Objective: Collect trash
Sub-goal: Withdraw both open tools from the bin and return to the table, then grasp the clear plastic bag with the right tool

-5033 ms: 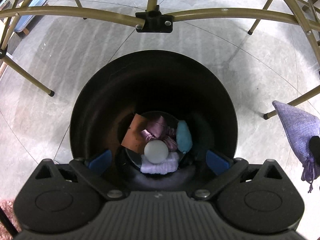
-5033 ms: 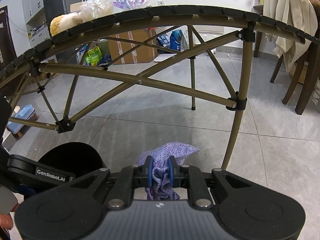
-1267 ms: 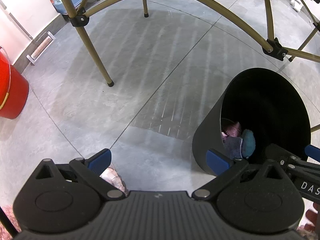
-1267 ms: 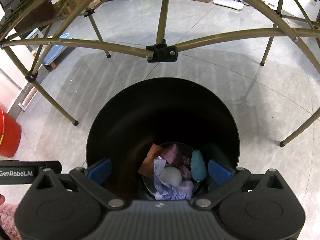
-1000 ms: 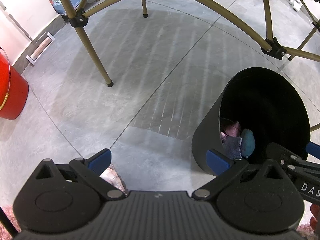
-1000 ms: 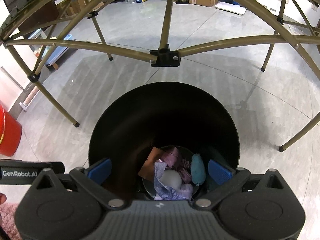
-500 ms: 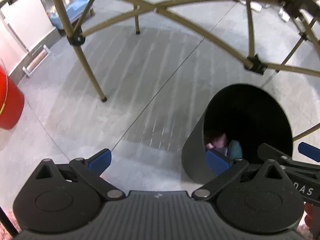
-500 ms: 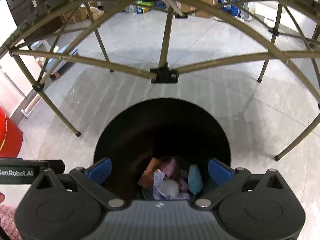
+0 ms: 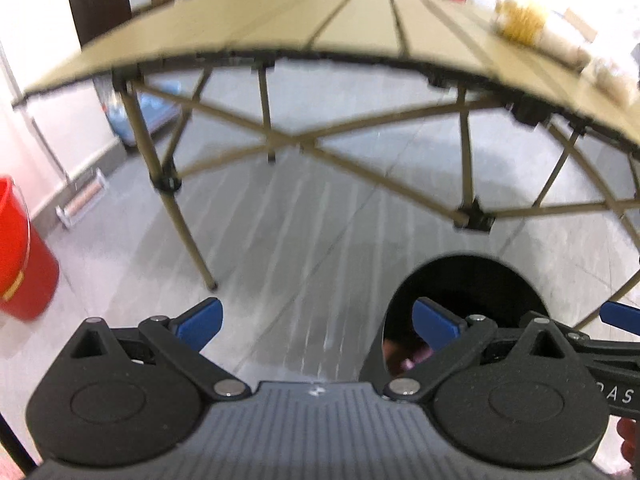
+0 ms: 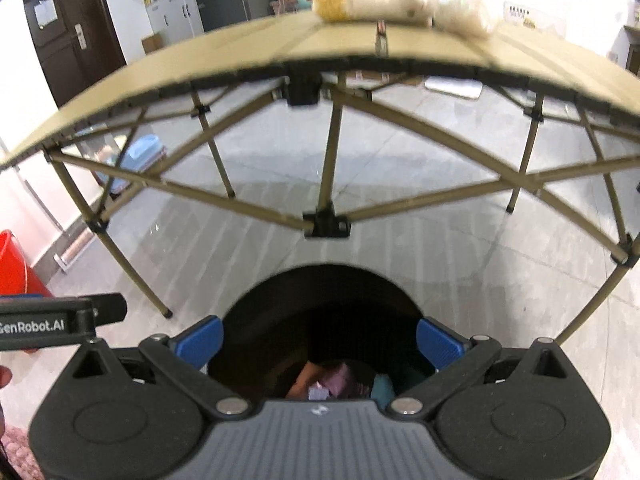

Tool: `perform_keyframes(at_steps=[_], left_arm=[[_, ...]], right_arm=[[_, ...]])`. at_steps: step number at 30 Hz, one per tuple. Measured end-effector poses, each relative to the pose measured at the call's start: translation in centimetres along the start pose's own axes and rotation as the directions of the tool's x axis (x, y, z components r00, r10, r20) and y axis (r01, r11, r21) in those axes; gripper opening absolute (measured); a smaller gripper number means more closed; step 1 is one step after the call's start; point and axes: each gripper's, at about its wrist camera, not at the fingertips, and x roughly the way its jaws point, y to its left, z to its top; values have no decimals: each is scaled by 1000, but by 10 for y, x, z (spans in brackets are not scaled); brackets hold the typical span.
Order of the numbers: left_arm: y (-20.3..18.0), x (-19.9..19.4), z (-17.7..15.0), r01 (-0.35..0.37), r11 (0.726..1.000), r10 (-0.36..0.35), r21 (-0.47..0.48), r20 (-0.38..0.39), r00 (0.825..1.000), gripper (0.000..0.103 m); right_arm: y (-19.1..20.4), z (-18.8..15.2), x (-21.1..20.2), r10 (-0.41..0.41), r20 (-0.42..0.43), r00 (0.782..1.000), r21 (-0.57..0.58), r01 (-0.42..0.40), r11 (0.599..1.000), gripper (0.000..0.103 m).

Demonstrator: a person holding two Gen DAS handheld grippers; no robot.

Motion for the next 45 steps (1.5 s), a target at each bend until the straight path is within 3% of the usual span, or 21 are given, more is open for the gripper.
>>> perform_keyframes(at_steps=[5,9,13,20,26,30,33,40,45], left_arm=[[-8,-20,13,-12,1000,10,17,117,993,103],[-11,-33,25,-8,1000,6,9,179,984,103],[-16,-46,38,1,1000,-2,1,243,970,103],[-27,-54,65,30,999,-23,-19,302,953,103],[-40,-49,91,61,998,-51,-21,325,944,103],[-48,-45,105,69,997,-59,-18,330,942,103],[-54,-40,114,67,998,-57,-19,331,942,103],[-64,-30,129,71,997,-65,-6,335,940,103],[-72,-23,138,77,997,-75,5,336,939,103]], right_arm=[[-3,12,-25,4,99,995,-5,-4,1000,103],[-5,23,-47,-23,232,972,-32,31,999,103],[-11,36,-65,-44,354,934,-32,59,998,103],[-35,63,-80,-92,532,842,1,108,994,103],[-68,90,-69,-109,592,799,107,56,993,103],[-90,111,-52,-75,609,790,141,-15,990,103],[-104,122,-41,-87,614,784,166,-21,986,103],[-113,152,-14,-82,568,819,154,-7,988,103],[-113,168,2,-156,515,843,168,78,983,103]])
